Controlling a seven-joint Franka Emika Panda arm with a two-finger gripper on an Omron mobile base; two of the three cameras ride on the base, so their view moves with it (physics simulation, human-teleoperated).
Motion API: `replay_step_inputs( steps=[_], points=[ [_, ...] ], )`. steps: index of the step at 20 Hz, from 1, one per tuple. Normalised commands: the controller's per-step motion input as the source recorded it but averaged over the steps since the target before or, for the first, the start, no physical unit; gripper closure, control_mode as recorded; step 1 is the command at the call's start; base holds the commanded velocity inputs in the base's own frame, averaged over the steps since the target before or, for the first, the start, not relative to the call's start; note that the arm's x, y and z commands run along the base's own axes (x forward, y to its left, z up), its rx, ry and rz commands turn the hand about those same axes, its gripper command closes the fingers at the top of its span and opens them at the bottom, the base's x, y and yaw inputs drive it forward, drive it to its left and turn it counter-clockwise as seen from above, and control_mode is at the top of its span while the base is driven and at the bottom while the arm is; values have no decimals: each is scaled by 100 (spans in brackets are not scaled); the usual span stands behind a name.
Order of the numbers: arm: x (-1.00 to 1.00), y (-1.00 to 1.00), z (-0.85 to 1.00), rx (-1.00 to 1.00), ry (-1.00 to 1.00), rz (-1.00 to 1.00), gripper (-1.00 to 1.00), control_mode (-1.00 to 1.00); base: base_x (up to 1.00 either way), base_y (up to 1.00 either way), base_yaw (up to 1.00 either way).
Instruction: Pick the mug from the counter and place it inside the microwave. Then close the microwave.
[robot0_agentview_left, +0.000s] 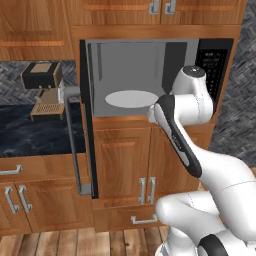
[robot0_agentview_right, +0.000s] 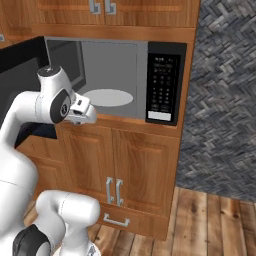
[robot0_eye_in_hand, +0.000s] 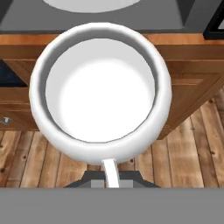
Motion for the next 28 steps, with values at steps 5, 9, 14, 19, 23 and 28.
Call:
replay_step_inputs(
  steps=[5, 9, 14, 19, 23, 28],
  points=[
    [46, 2, 17, 0, -3, 1, 100, -100, 0, 0, 0],
    [52, 0, 4, 0, 0, 2, 100, -100, 0, 0, 0],
    [31, 4, 16, 0, 3, 1, 100, -100, 0, 0, 0],
    [35, 0, 0, 0, 2, 0, 100, -100, 0, 0, 0],
    [33, 1, -13, 0, 1, 0, 100, -100, 0, 0, 0],
    [12, 8, -35, 0, 0, 0, 100, -100, 0, 0, 0]
  ],
)
